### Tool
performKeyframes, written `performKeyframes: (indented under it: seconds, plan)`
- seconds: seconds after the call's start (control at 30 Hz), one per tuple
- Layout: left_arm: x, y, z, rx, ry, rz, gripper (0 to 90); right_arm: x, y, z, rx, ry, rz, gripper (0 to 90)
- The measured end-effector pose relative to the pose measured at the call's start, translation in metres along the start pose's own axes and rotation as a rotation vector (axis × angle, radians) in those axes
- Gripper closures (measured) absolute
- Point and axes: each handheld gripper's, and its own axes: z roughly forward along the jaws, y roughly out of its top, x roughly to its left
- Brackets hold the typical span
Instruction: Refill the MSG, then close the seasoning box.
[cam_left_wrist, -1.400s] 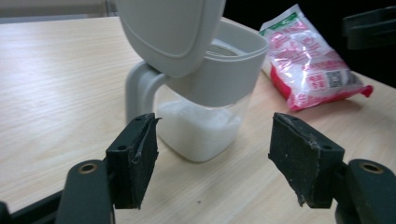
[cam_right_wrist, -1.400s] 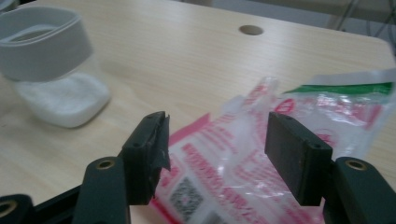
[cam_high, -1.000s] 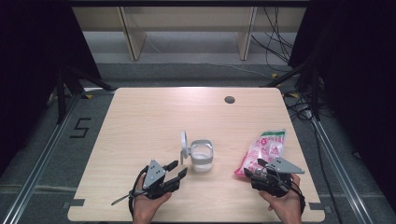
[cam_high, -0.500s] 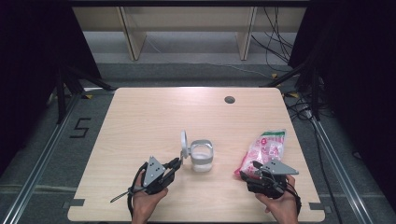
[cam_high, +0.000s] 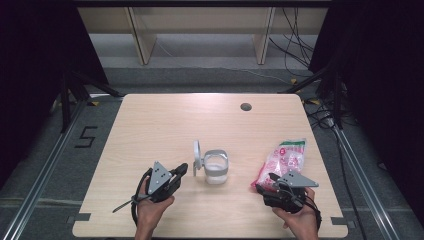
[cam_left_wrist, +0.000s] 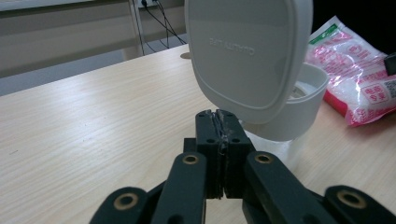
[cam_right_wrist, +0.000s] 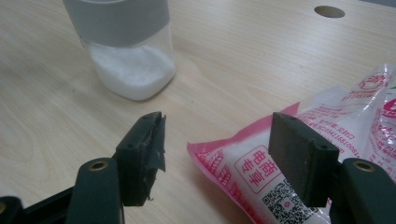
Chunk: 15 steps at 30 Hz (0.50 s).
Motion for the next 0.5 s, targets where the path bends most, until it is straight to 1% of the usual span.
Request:
performKeyframes:
  seconds: [0.03,0.1,0.13,0.17,0.2,0.23,0.27,0.3,0.33,0.37,0.4,0.43,0.47,0.5]
  plan:
    - [0.001,0.000,0.001,-0.004,0.002,-0.006,88.9,0.000,0.000,0.000,0.000,0.001,0.002,36.5]
    - [0.003,0.001,0.000,0.001,0.003,-0.002,89.0,0.000,0.000,0.001,0.002,0.001,0.003,36.7]
    - [0.003,0.002,0.000,-0.009,0.003,-0.006,89.1,0.000,-0.001,0.001,0.006,0.001,0.001,36.7]
    - [0.004,0.003,-0.001,0.002,0.005,0.004,89.1,0.000,-0.001,0.002,0.001,0.009,0.002,36.8]
    - [0.005,0.003,-0.001,-0.004,0.003,-0.001,89.0,0.000,-0.001,0.002,0.010,0.008,0.004,36.8]
    - [0.006,0.003,-0.001,-0.004,0.002,0.007,89.1,0.001,-0.001,0.003,0.006,0.013,0.009,36.8]
    - [0.008,0.002,-0.001,0.000,0.004,0.007,89.1,0.002,-0.001,0.002,0.012,0.005,-0.001,36.8]
    - [0.009,0.002,-0.001,-0.004,0.006,0.002,89.1,0.003,-0.001,0.002,0.010,0.013,0.005,36.8]
    - [0.010,0.002,-0.001,-0.018,-0.002,-0.012,89.1,0.004,-0.001,0.002,0.016,0.020,0.005,36.8]
    - [0.010,0.003,-0.002,-0.015,-0.003,-0.012,89.1,0.007,-0.001,0.002,0.021,0.011,0.021,36.8]
    - [0.011,0.003,-0.002,-0.016,0.000,-0.005,89.1,0.005,-0.001,0.003,0.015,0.015,-0.016,36.8]
    - [0.011,0.004,-0.002,-0.023,-0.006,-0.003,89.1,0.005,-0.001,0.004,0.013,0.029,-0.004,36.8]
    - [0.011,0.004,-0.002,-0.021,-0.007,-0.006,89.1,0.005,-0.001,0.004,0.017,0.017,-0.011,36.8]
    - [0.010,0.005,-0.003,-0.017,-0.002,-0.009,89.2,0.005,-0.001,0.004,0.020,0.015,-0.011,36.8]
